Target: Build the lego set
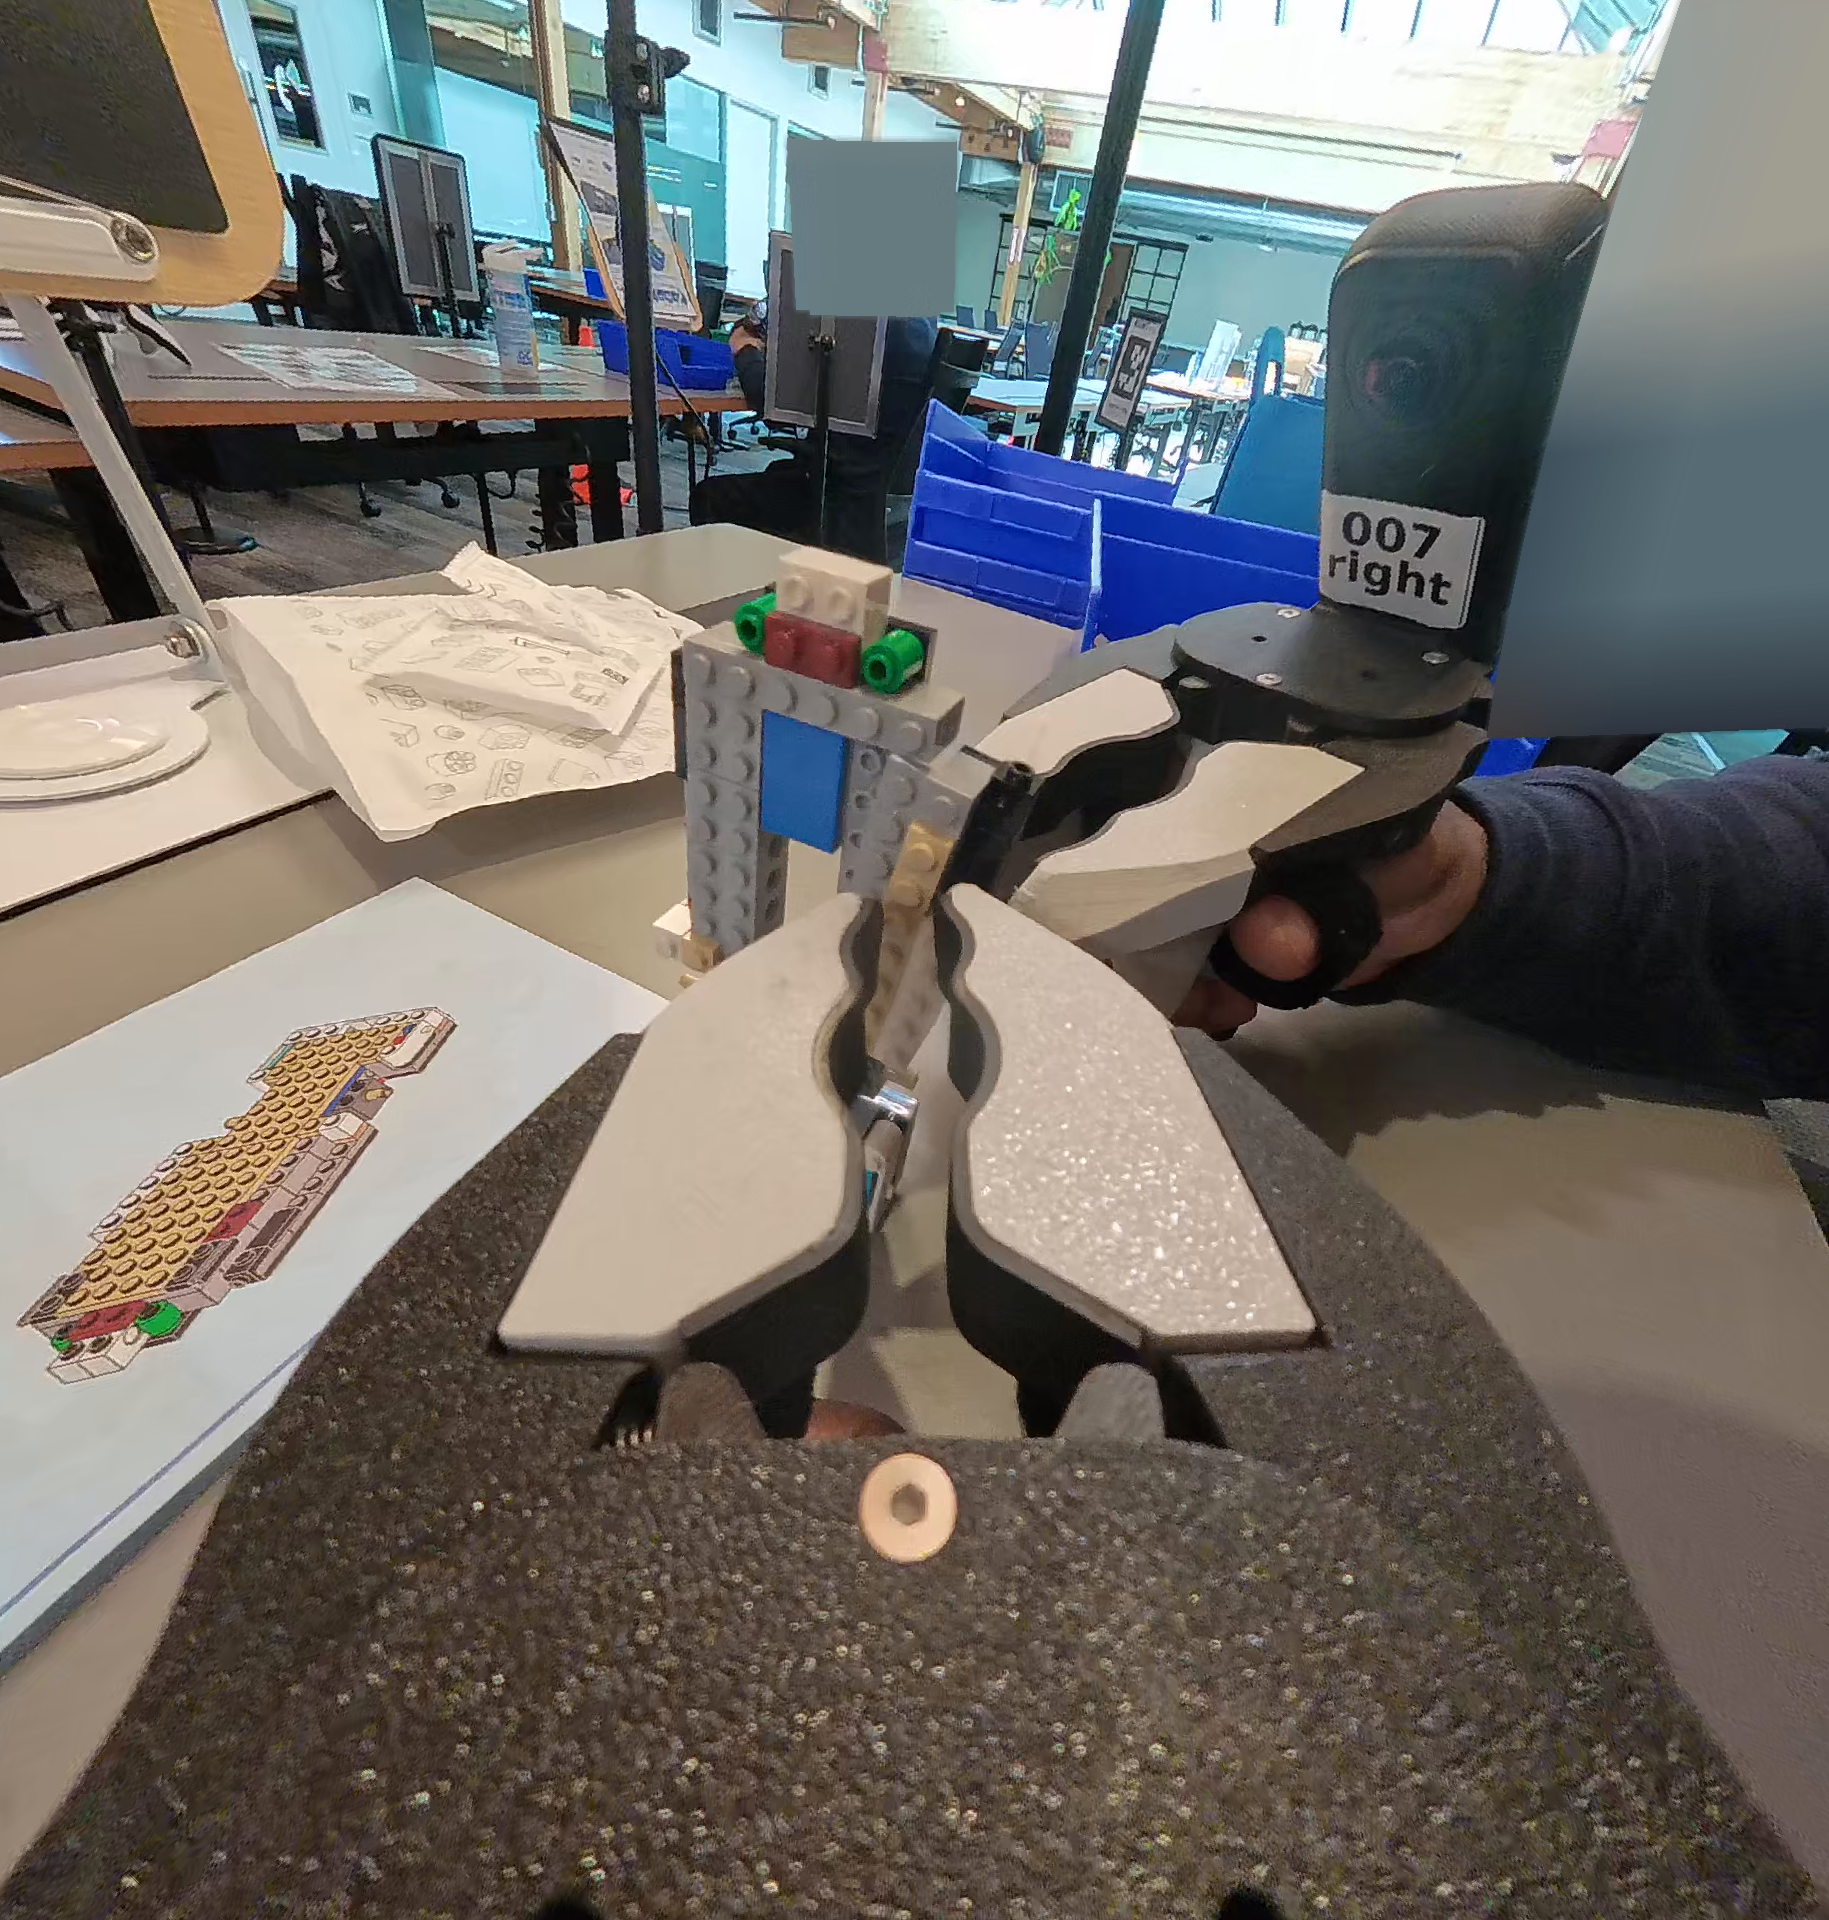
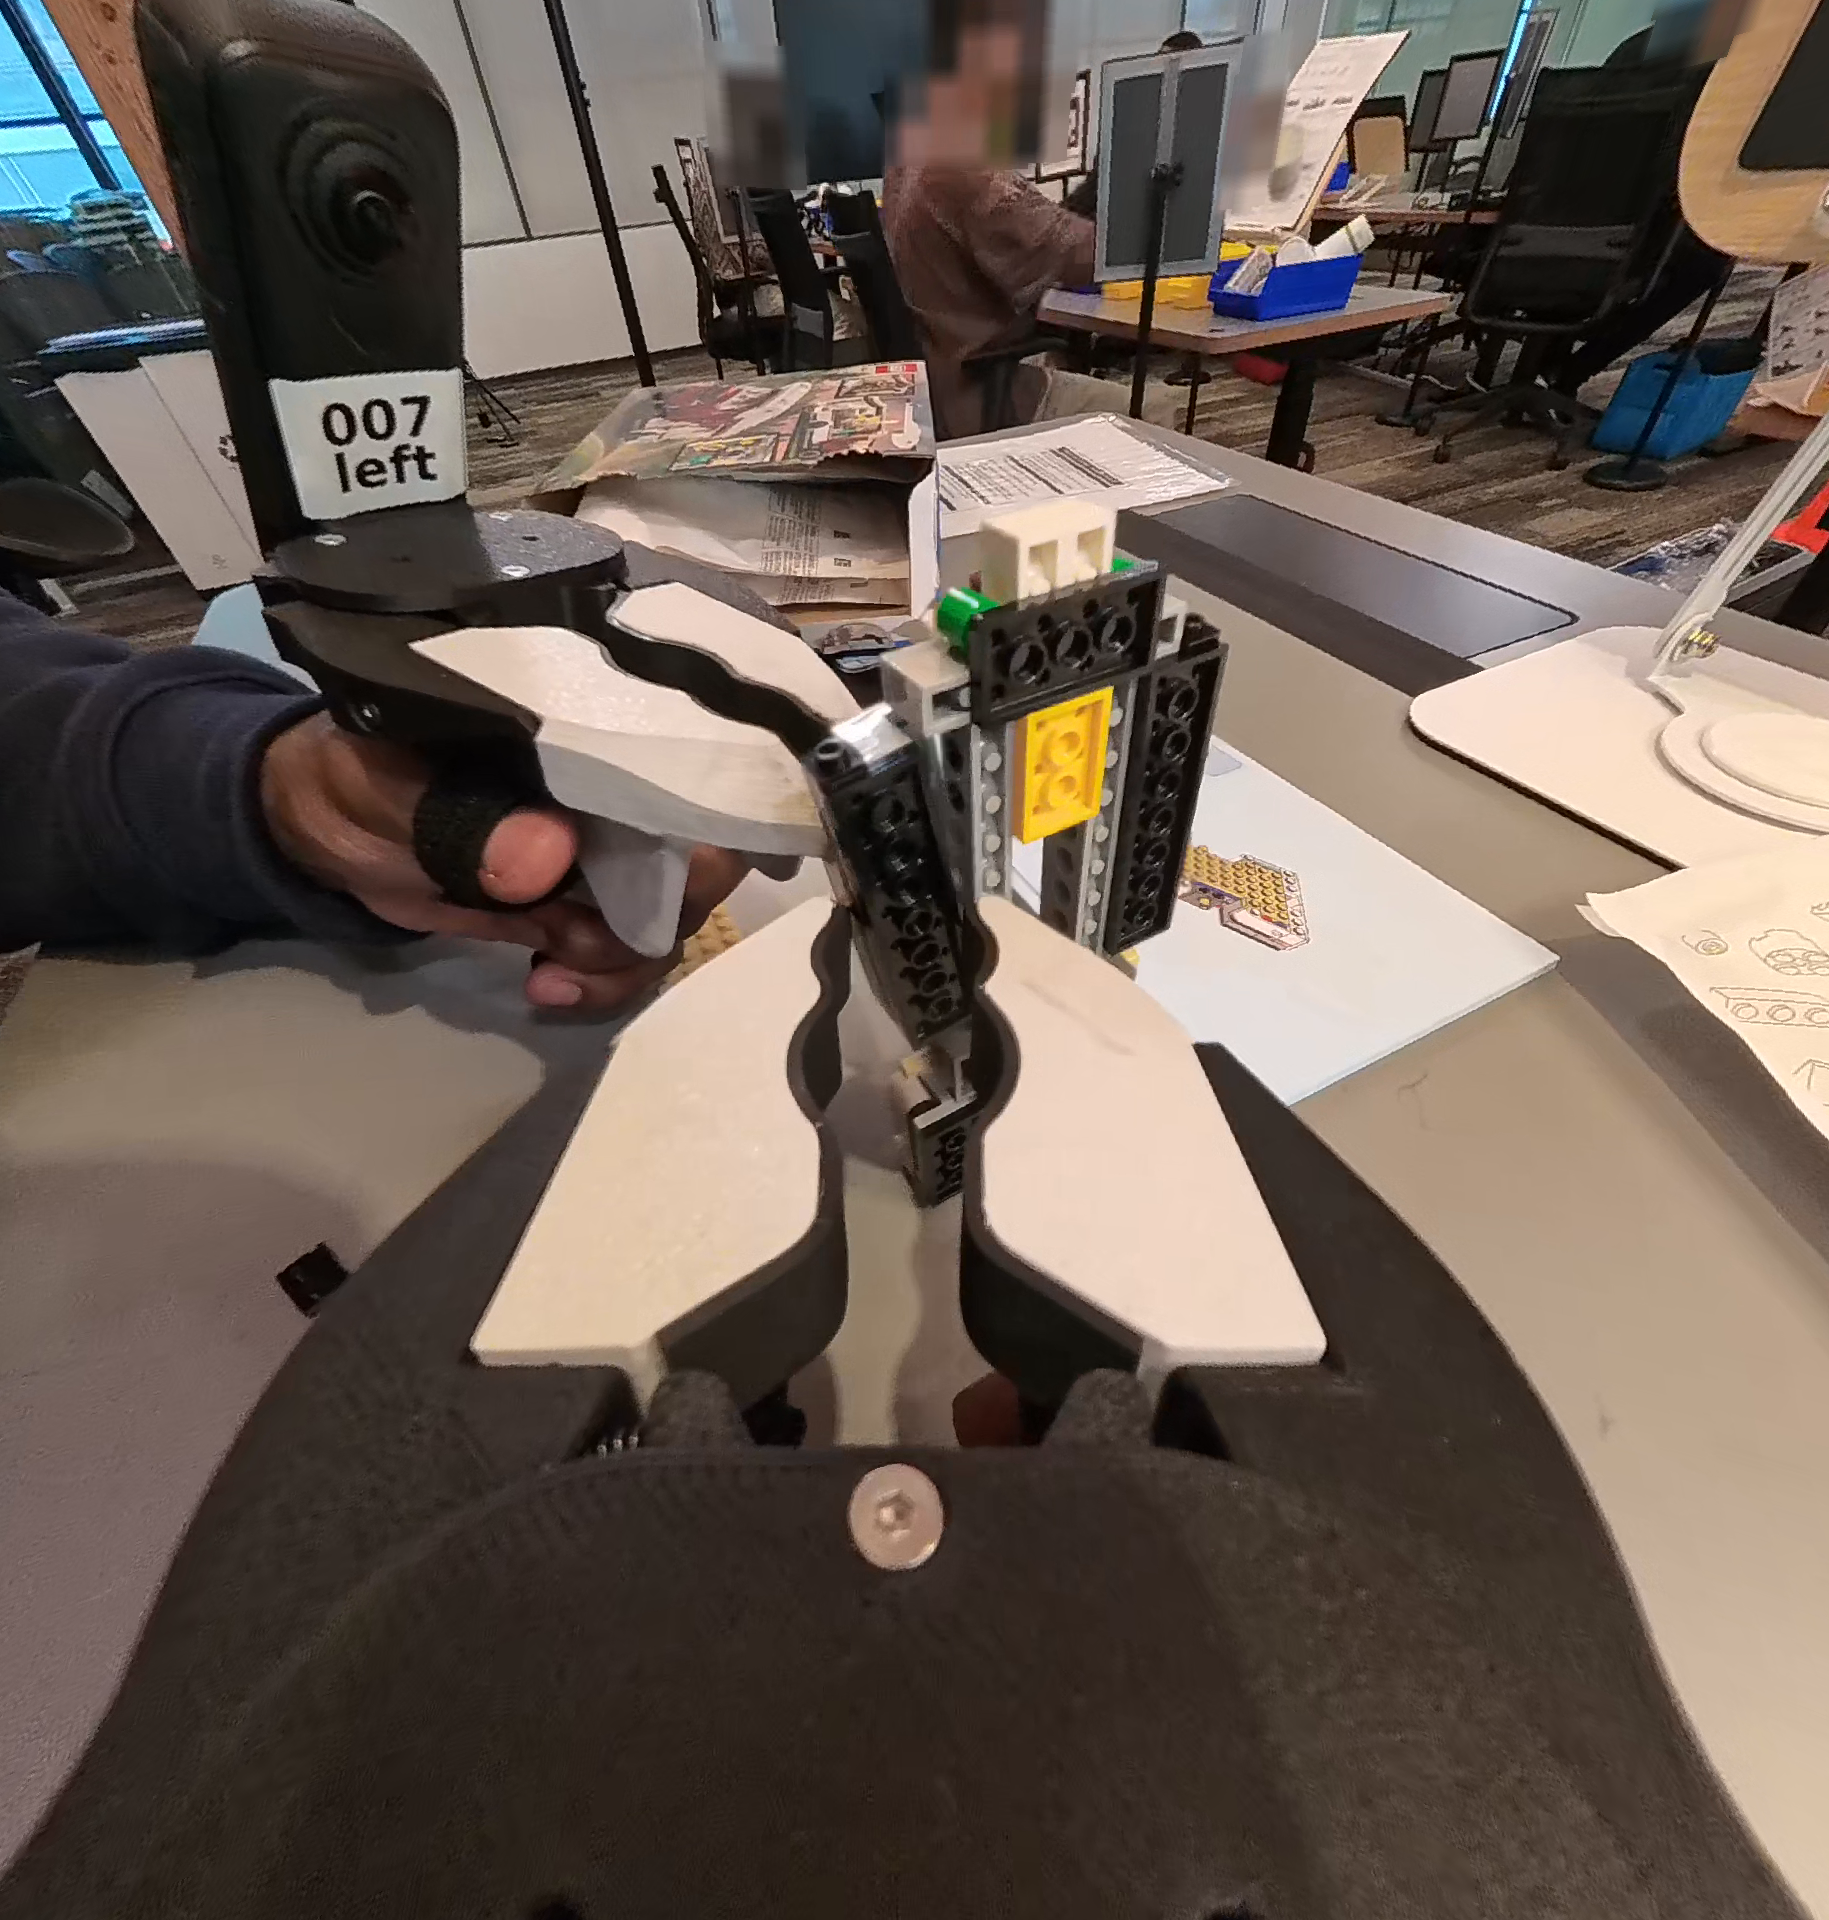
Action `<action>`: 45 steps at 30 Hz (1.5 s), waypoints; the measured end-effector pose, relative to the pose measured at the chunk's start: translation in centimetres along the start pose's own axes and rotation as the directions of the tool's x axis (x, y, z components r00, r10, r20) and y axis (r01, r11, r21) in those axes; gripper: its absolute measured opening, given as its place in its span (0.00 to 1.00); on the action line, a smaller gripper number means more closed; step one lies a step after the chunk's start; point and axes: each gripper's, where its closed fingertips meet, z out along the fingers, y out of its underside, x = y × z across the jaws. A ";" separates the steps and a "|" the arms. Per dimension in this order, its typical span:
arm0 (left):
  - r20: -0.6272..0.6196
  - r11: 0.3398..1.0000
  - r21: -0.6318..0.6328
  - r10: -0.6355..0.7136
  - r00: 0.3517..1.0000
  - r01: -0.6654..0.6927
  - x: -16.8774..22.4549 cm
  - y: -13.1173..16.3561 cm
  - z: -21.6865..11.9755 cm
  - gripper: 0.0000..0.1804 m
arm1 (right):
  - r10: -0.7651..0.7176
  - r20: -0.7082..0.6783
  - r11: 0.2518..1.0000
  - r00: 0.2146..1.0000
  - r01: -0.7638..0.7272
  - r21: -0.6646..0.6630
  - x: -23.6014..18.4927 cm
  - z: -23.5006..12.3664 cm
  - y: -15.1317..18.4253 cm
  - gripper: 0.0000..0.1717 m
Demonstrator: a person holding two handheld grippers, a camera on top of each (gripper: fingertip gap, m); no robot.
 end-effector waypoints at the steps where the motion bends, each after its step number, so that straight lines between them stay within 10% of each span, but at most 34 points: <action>1: 0.000 1.000 -0.003 0.002 1.000 -0.002 0.0 0.1 0.0 0.05 | 0.002 -0.001 1.000 1.000 -0.002 -0.002 0.1 0.0 0.1 0.12; 45: -0.014 1.000 -0.002 0.009 1.000 -0.009 -1.7 -0.6 0.9 0.06 | 0.057 0.051 0.996 0.997 -0.061 0.066 1.9 0.9 -0.8 0.13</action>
